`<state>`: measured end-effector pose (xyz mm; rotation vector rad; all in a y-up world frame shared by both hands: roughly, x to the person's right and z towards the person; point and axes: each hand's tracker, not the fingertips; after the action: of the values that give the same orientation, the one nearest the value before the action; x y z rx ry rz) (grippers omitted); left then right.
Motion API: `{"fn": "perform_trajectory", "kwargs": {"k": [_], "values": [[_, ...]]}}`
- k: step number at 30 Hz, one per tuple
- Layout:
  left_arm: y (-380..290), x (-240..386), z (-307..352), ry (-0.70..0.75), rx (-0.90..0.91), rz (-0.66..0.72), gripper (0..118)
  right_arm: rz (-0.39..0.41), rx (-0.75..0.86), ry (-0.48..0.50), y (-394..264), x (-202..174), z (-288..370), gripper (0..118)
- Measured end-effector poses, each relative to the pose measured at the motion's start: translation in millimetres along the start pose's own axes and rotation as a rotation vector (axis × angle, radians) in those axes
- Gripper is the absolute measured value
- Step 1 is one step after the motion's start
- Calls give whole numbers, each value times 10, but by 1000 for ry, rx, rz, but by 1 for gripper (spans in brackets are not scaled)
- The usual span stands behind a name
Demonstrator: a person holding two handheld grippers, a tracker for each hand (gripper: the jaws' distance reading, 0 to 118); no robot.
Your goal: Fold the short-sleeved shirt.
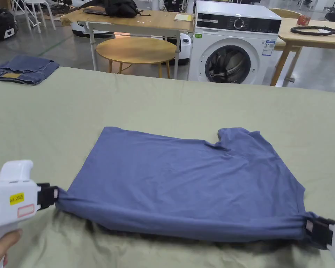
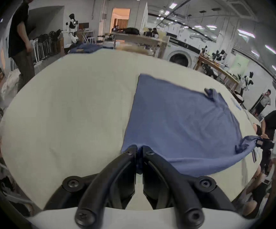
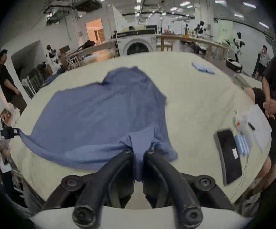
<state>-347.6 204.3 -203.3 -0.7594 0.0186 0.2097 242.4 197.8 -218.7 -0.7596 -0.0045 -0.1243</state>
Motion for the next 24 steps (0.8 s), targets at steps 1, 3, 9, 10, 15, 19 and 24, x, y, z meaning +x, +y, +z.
{"fn": "perform_trajectory", "kwargs": {"k": [1, 3, 9, 10, 15, 19, 24], "values": [[148, 11, -118, -4, 2, -6, 0, -3, 3, -1, 129, -20, -82, 6], [359, 23, -279, -4, 3, -15, 0, -6, 0, -6, 333, -70, -245, 6], [841, 86, -950, 12, -37, -78, 0, -30, -73, -26, 719, -121, -1013, 6], [864, 89, -1049, 15, -51, -83, 0, -29, -94, -28, 735, -128, -1114, 6], [842, 93, -1503, 51, -146, -111, 0, 8, -156, -46, 738, -134, -1535, 6], [770, 65, -1593, 49, -172, -61, 0, 58, -150, -63, 738, -156, -1654, 10], [664, 98, -1392, 27, -116, -54, 41, 120, -6, -114, 749, -302, -1425, 67]]}}
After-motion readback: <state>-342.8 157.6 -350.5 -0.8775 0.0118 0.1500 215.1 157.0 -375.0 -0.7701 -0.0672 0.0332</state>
